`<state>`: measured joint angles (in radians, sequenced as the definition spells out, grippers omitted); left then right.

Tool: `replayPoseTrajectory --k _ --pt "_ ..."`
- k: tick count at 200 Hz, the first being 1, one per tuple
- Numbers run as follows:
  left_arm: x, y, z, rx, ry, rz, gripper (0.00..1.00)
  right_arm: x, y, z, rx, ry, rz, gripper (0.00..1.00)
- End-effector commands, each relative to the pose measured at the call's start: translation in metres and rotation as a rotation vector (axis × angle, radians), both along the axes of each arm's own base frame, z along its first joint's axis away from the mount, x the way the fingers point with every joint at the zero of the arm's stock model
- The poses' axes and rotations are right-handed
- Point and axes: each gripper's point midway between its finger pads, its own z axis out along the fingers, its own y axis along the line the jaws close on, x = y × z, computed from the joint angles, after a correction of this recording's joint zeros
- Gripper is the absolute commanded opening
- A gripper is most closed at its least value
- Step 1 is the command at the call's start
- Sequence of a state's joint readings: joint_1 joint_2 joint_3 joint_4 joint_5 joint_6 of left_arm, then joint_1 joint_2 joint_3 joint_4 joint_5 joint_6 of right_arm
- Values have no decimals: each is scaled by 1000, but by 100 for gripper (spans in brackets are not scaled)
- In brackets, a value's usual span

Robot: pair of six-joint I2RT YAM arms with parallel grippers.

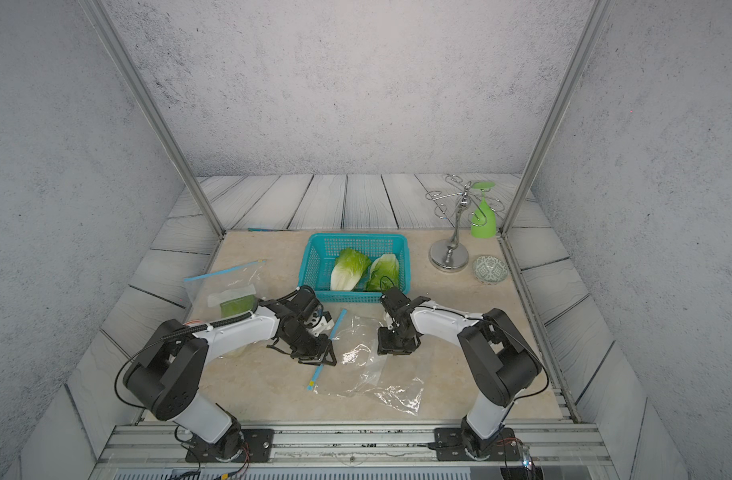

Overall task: Put the chinese cabbages into a zipper bag and zip it
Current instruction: Pick up the zipper food storage bag at the center of the board, then open the zipper of the food storage bag at the center of the board.

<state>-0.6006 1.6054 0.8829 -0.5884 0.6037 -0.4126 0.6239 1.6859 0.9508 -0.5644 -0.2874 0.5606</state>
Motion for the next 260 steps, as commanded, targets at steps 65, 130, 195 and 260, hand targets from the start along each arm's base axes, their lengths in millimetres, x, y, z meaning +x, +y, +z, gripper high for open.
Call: replayPoseTrajectory --k 65,130,195,260 --pt "-3 -1 -16 -10 8 1 25 -11 -7 -19 -41 70 -4 49" --pt "30 -9 88 -178 -445 -78 0 13 21 115 150 -88 -34 53" --pt "43 -21 152 -214 -589 -138 0 43 54 224 333 -135 -193 61" --pt "48 -40 165 -230 -625 -165 0 51 78 237 343 -151 -208 66"
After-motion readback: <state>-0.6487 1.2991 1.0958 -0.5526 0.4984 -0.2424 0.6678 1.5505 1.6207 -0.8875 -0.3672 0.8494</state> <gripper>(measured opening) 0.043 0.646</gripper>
